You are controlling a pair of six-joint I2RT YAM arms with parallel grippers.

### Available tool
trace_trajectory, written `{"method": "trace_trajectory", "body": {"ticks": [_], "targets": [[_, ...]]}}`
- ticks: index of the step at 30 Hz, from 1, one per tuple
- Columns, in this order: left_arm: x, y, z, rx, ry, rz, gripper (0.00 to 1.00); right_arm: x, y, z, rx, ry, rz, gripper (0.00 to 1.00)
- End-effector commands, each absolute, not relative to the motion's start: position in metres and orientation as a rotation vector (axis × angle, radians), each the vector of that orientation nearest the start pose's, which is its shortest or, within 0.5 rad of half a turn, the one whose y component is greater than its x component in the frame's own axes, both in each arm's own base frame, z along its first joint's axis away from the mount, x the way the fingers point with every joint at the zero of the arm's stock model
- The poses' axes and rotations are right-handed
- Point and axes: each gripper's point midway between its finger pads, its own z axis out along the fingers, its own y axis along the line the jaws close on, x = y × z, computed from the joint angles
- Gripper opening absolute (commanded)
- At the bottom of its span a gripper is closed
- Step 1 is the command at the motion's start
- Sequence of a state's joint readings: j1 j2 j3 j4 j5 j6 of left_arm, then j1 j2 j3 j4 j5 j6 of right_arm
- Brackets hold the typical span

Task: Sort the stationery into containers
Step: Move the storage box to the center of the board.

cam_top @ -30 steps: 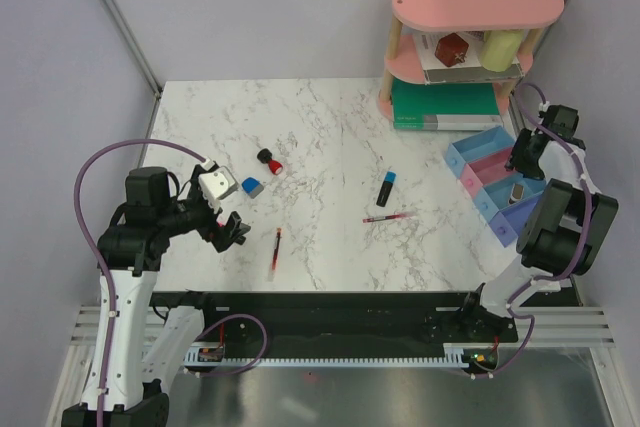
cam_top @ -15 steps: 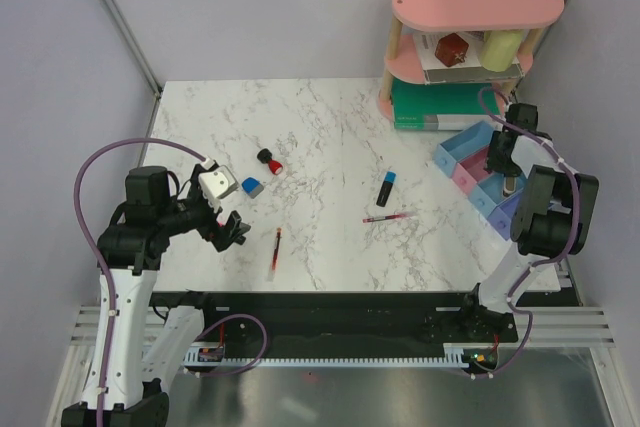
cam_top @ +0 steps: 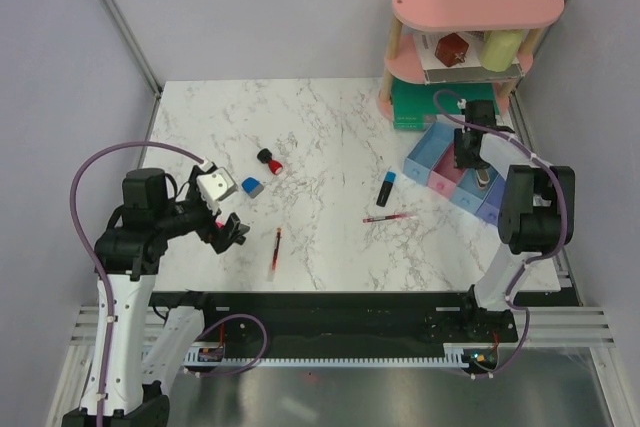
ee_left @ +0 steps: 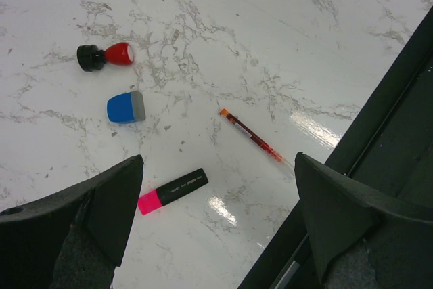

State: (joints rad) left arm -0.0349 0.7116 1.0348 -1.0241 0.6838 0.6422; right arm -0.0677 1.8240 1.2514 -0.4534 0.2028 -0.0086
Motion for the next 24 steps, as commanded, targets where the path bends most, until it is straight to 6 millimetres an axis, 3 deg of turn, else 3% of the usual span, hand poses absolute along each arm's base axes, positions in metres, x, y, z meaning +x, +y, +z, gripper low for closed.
{"method": "trace_trajectory", "body": {"ticks": [1,3,14,24], "targets": [[0.176,-0.1,0.261,1.011,1.837,-0.426,1.0,0.438,-0.035,0.056,0.05,2.546,-0.24,0.48],[0.175,-0.099,0.261,1.01,1.835,-0.421,1.0,0.445,-0.013,0.055,-0.019,2.541,-0.23,0.48],[0.17,-0.097,0.257,1.011,1.845,-0.404,1.0,0.466,0.057,0.054,-0.257,2.518,-0.201,0.47],[0.168,-0.096,0.253,1.011,1.85,-0.405,1.0,0.471,0.136,0.036,-0.514,2.506,-0.156,0.48]]}}
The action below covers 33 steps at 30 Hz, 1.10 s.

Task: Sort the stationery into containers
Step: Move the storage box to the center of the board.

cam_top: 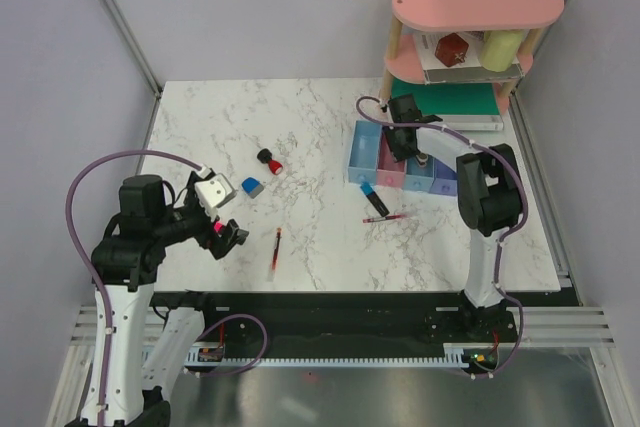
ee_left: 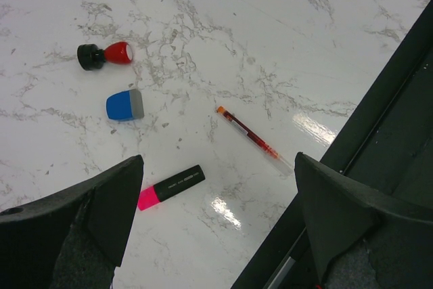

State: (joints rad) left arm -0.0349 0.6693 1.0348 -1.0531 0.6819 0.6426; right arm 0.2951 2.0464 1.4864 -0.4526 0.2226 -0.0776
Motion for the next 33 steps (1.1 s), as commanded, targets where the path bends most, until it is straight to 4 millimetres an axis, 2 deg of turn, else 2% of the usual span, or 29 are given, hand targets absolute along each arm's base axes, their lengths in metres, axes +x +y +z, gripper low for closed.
{"method": "trace_trajectory", "body": {"ticks": [1,5,7,9,10,12,13,14,19,20,22,23,24,25,31,33], "targets": [[0.168,-0.096,0.254,1.011,1.847,-0.403,1.0,0.476,0.142,0.039,-0.523,2.493,-0.149,0.47],[0.165,-0.095,0.249,1.01,1.853,-0.396,1.0,0.48,0.168,0.03,-0.597,2.489,-0.136,0.47],[0.165,-0.095,0.248,1.012,1.853,-0.393,1.0,0.489,0.178,0.037,-0.599,2.465,-0.129,0.47],[0.164,-0.094,0.245,1.012,1.86,-0.39,1.0,0.493,0.186,0.033,-0.606,2.467,-0.117,0.48],[0.164,-0.094,0.244,1.013,1.863,-0.389,1.0,0.502,0.192,0.043,-0.597,2.443,-0.101,0.48],[0.163,-0.093,0.242,1.014,1.864,-0.388,1.0,0.505,0.2,0.041,-0.602,2.444,-0.085,0.48],[0.163,-0.093,0.241,1.013,1.87,-0.389,1.0,0.513,0.207,0.05,-0.593,2.421,-0.071,0.48],[0.163,-0.093,0.24,1.014,1.87,-0.387,1.0,0.514,0.211,0.046,-0.588,2.425,-0.061,0.48],[0.165,-0.091,0.241,1.011,1.879,-0.377,1.0,0.526,0.243,0.062,-0.548,2.374,0.028,0.48],[0.165,-0.091,0.241,1.01,1.88,-0.376,1.0,0.525,0.251,0.06,-0.561,2.371,0.036,0.48],[0.165,-0.091,0.24,1.014,1.881,-0.373,1.0,0.529,0.263,0.067,-0.565,2.342,0.054,0.48],[0.165,-0.091,0.24,1.013,1.883,-0.372,1.0,0.528,0.272,0.063,-0.579,2.34,0.059,0.48],[0.165,-0.09,0.239,1.013,1.888,-0.373,1.0,0.532,0.278,0.069,-0.574,2.323,0.068,0.49],[0.165,-0.09,0.239,1.012,1.89,-0.372,1.0,0.53,0.285,0.064,-0.588,2.326,0.07,0.49],[0.165,-0.09,0.237,1.013,1.896,-0.373,1.0,0.523,0.306,0.06,-0.617,2.312,0.067,0.49],[0.165,-0.09,0.236,1.017,1.897,-0.375,1.0,0.524,0.302,0.061,-0.609,2.312,0.04,0.5]]}}
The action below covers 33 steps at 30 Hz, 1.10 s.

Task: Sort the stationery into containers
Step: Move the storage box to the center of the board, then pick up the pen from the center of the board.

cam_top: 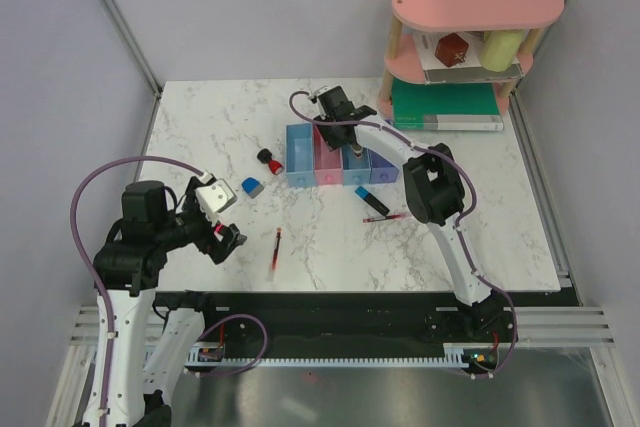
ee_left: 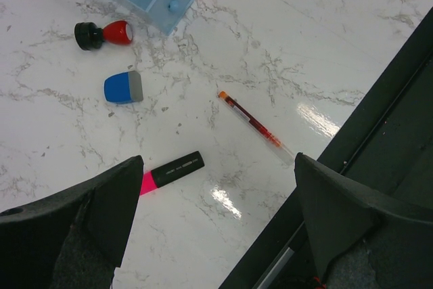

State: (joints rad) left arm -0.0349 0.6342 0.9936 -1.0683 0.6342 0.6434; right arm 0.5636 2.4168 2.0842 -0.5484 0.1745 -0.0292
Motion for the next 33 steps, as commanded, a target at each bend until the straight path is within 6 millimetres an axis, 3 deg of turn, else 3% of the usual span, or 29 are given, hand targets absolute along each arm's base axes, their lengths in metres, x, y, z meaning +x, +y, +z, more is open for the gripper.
{"method": "trace_trajectory", "body": {"ticks": [1,3,9,12,15,19,20,22,23,24,25,26,28,29,33], "targets": [[0.165,-0.089,0.236,1.017,1.901,-0.373,1.0,0.525,0.3,0.068,-0.607,2.299,0.029,0.49],[0.166,-0.089,0.235,1.026,1.897,-0.369,1.0,0.524,0.295,0.073,-0.61,2.293,0.003,0.5],[0.172,-0.09,0.221,1.033,1.921,-0.386,1.0,0.519,0.283,0.12,-0.611,2.227,0.005,0.52],[0.184,-0.089,0.215,1.04,1.915,-0.374,1.0,0.512,0.281,0.157,-0.624,2.176,0.023,0.53],[0.198,-0.084,0.21,1.054,1.934,-0.333,1.0,0.502,0.275,0.18,-0.663,2.156,0.027,0.55],[0.217,-0.08,0.21,0.997,1.99,-0.332,0.99,0.481,0.263,0.198,-0.757,2.147,0.006,0.61],[0.219,-0.081,0.211,0.996,1.994,-0.337,0.98,0.468,0.257,0.183,-0.823,2.184,0.0,0.61],[0.22,-0.083,0.211,0.999,1.992,-0.355,0.98,0.451,0.249,0.189,-0.941,2.155,-0.002,0.61],[0.22,-0.083,0.212,0.999,1.986,-0.354,0.98,0.43,0.24,0.165,-1.045,2.204,0.002,0.61],[0.22,-0.083,0.212,0.999,1.983,-0.352,0.98,0.416,0.236,0.171,-1.127,2.167,0.021,0.61],[0.22,-0.083,0.213,0.996,1.976,-0.344,0.98,0.403,0.233,0.163,-1.201,2.167,0.045,0.61],[0.222,-0.082,0.212,0.992,1.974,-0.338,0.98,0.377,0.221,0.136,-1.291,2.228,0.066,0.61],[0.224,-0.08,0.209,0.975,1.991,-0.327,0.98,0.35,0.216,0.129,-1.397,2.22,0.137,0.6],[0.226,-0.079,0.208,0.971,1.998,-0.325,0.98,0.331,0.207,0.112,-1.44,2.265,0.158,0.6],[0.238,-0.078,0.205,0.945,2.0,-0.313,0.98,0.304,0.202,0.099,-1.478,2.272,0.235,0.59]]}}
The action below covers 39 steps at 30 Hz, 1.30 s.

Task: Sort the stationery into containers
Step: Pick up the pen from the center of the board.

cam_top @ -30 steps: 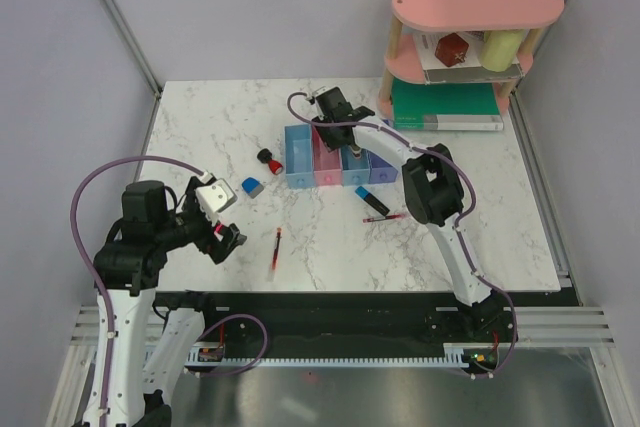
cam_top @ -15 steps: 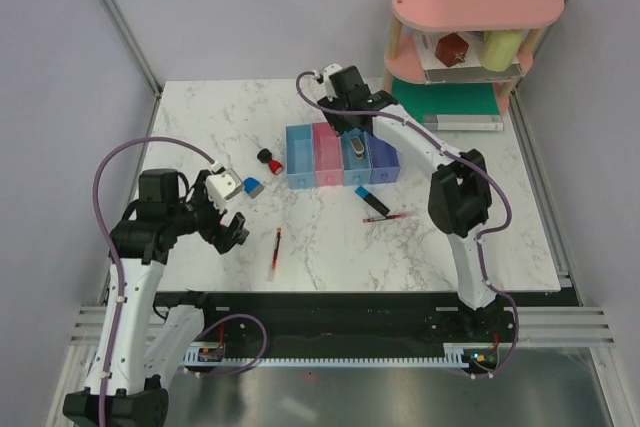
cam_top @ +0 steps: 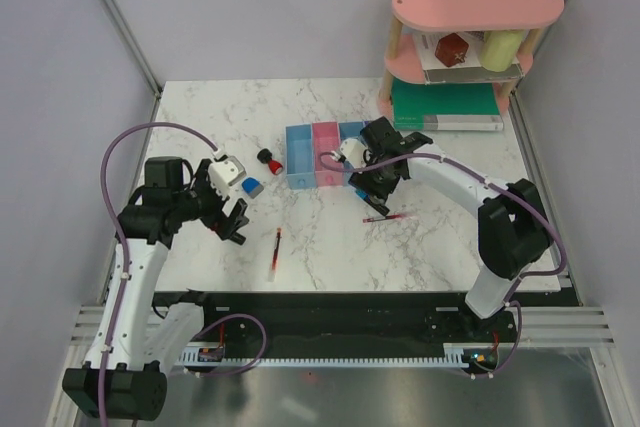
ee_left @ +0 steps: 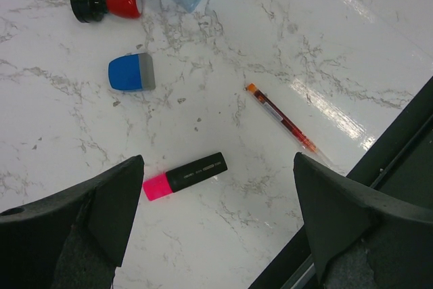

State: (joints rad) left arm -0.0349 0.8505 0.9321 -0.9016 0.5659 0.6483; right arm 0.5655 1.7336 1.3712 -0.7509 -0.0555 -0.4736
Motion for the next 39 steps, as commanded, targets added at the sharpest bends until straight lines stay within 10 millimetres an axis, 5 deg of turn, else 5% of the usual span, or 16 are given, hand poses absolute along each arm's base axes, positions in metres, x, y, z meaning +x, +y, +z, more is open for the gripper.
{"method": "trace_trajectory", "body": {"ticks": [1,8,17,23,26,32,36,39], "targets": [[0.241,-0.078,0.204,0.935,2.006,-0.315,0.98,0.301,0.202,0.094,-1.48,2.281,0.247,0.59],[0.255,-0.076,0.193,0.915,2.045,-0.317,0.96,0.316,0.211,0.068,-1.489,2.279,0.239,0.59],[0.248,-0.075,0.191,0.918,2.029,-0.301,0.97,0.33,0.22,0.022,-1.509,2.298,0.244,0.59],[0.246,-0.075,0.195,0.914,2.017,-0.295,0.97,0.336,0.223,0.009,-1.504,2.302,0.237,0.57],[0.246,-0.075,0.196,0.916,2.016,-0.292,0.97,0.335,0.222,0.004,-1.506,2.314,0.238,0.48],[0.249,-0.074,0.206,0.92,1.995,-0.273,0.97,0.325,0.217,0.0,-1.512,2.339,0.246,0.0],[0.251,-0.069,0.201,0.918,2.02,-0.245,0.97,0.315,0.217,0.013,-1.485,2.356,0.281,0.0],[0.251,-0.062,0.189,0.924,2.056,-0.208,0.97,0.313,0.223,0.046,-1.434,2.318,0.316,0.0]]}}
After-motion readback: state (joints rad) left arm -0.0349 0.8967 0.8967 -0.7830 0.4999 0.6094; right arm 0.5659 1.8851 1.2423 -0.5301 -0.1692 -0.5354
